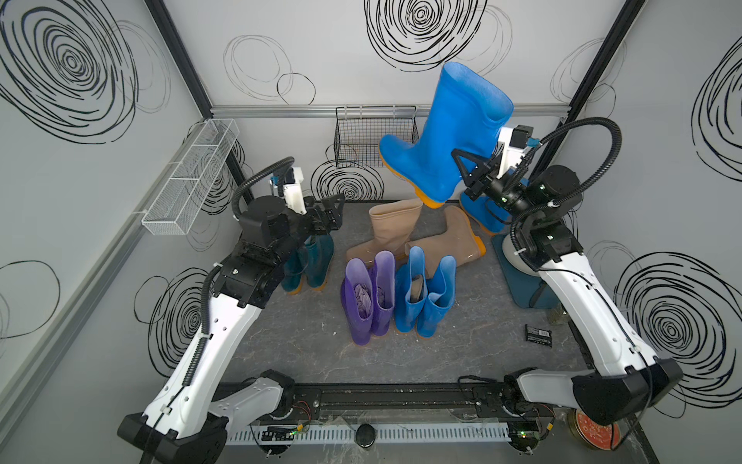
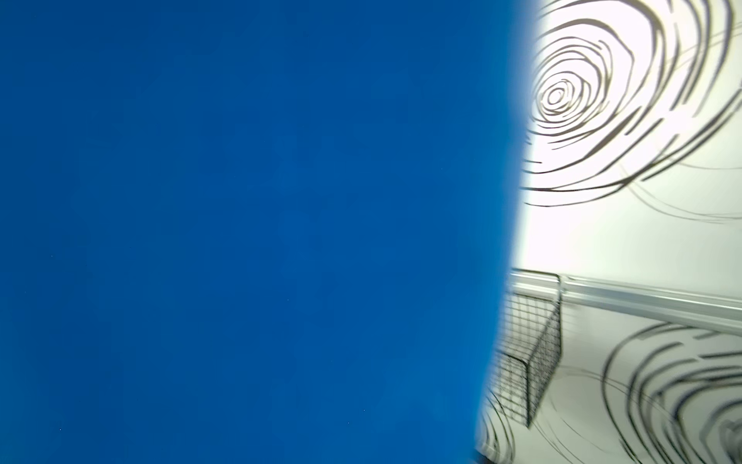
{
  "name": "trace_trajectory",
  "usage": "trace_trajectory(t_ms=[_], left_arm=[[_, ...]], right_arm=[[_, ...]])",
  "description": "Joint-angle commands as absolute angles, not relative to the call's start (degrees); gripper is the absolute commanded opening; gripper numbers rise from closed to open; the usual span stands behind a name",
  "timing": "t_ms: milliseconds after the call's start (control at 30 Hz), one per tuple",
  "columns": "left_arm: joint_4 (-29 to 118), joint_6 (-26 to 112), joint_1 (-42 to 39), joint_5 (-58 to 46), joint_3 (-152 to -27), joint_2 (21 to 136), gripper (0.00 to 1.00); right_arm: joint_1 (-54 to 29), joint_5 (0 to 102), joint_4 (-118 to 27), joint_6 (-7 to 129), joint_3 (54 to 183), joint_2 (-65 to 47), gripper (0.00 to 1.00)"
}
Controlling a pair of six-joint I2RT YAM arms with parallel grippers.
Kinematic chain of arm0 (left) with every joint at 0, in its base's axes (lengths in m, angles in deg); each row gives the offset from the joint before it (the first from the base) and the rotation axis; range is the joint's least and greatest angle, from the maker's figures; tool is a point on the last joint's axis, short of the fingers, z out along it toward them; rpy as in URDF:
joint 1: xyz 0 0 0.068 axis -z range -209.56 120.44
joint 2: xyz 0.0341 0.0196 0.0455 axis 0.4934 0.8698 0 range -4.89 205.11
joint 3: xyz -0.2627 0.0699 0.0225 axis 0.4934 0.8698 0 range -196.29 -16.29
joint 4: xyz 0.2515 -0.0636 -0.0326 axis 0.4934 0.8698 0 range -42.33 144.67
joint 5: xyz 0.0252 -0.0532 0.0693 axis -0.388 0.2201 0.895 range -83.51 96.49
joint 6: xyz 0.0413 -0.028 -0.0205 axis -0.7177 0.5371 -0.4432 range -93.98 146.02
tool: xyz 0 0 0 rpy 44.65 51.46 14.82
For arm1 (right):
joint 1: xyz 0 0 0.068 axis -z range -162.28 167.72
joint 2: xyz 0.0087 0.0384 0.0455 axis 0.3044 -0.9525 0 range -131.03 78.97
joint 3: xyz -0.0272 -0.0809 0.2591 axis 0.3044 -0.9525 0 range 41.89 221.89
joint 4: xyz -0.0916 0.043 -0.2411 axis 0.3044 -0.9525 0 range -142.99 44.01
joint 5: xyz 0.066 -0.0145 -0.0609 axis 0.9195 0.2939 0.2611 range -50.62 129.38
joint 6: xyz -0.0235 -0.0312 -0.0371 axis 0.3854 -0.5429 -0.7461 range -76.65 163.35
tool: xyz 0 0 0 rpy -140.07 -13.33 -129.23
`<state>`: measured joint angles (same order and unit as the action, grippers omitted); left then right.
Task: Match and arrange rain boots in pairs
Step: Place the rain boot at the center of the board.
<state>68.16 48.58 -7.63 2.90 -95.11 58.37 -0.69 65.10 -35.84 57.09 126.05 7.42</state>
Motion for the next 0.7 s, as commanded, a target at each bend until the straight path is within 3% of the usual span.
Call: trace_trajectory(t_ms=[0, 133, 467, 667], left_arm=[[74.47, 44.28, -2.21, 5.1, -95.93, 60.42, 0.91], [81.92, 43.85, 2.65, 8.73, -96.71, 61.89, 0.93], [100.2, 46.25, 8.3, 12.51, -99.87, 64.39, 0.99], [100.21, 50.02, 13.18, 11.67, -97.86, 64.56, 0.99]], right_arm=[[0.84, 53.91, -40.99, 50.49, 124.32, 16.05, 0.0], [2.3, 46.86, -46.8, 48.75, 118.62, 23.7, 0.0], [3.04, 40.41, -55.11, 44.76, 104.59, 33.71, 0.0], [3.14, 37.55, -56.58, 46.42, 96.88, 37.46, 0.0]])
